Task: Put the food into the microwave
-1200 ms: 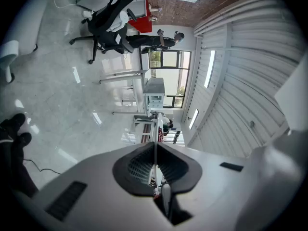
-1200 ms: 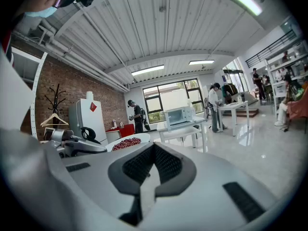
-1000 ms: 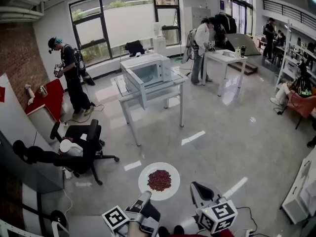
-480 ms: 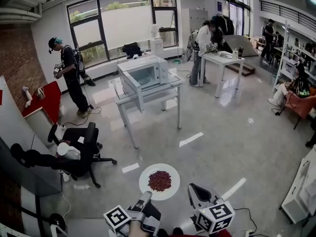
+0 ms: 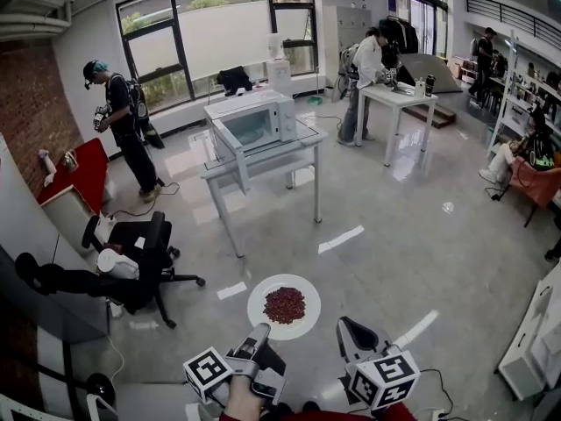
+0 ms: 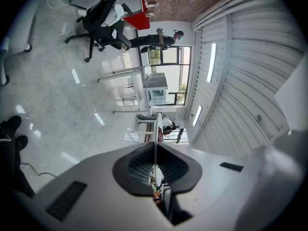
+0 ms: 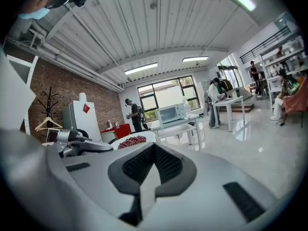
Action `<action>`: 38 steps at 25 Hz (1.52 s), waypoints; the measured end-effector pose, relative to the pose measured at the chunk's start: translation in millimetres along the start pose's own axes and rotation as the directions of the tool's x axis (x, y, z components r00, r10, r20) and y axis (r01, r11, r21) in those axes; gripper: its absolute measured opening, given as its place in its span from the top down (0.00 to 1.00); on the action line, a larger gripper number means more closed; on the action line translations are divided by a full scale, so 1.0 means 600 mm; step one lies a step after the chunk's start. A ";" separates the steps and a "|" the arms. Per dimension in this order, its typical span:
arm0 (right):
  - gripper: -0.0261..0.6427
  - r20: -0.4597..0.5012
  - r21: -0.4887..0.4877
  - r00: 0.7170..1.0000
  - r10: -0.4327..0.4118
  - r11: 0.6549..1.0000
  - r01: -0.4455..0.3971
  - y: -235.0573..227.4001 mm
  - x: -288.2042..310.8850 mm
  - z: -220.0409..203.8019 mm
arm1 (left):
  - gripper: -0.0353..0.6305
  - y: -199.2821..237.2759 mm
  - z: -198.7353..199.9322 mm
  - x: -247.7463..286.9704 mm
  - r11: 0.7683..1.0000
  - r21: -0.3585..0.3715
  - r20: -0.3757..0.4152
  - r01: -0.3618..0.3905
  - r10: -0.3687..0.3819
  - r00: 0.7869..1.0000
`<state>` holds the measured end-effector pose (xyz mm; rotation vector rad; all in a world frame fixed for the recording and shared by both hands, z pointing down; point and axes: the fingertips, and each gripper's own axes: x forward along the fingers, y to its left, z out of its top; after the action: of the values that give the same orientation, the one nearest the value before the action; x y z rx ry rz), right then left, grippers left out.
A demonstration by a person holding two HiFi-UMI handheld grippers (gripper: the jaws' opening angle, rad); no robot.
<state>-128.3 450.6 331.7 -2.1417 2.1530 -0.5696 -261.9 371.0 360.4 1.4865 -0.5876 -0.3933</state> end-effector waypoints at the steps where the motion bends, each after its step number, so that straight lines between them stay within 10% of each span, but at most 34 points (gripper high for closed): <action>1: 0.94 -0.003 -0.004 1.000 -0.001 1.000 0.001 -0.005 0.001 0.001 | 0.91 -0.006 -0.002 0.008 1.000 -0.004 0.005 0.009 -0.009 1.000; 15: 0.94 -0.008 0.022 0.999 -0.032 0.999 0.032 -0.087 0.097 0.037 | 0.91 -0.018 0.051 0.157 1.000 0.000 0.007 -0.010 0.010 1.000; 38: 0.94 -0.080 -0.002 0.993 -0.090 0.996 0.090 -0.307 0.534 0.188 | 0.91 -0.077 0.265 0.649 0.993 0.102 -0.001 -0.067 0.068 0.998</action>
<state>68.7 118.3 350.8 -2.2626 2.1021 -0.6747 -38.1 11.8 360.8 1.5599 -0.6610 -0.3115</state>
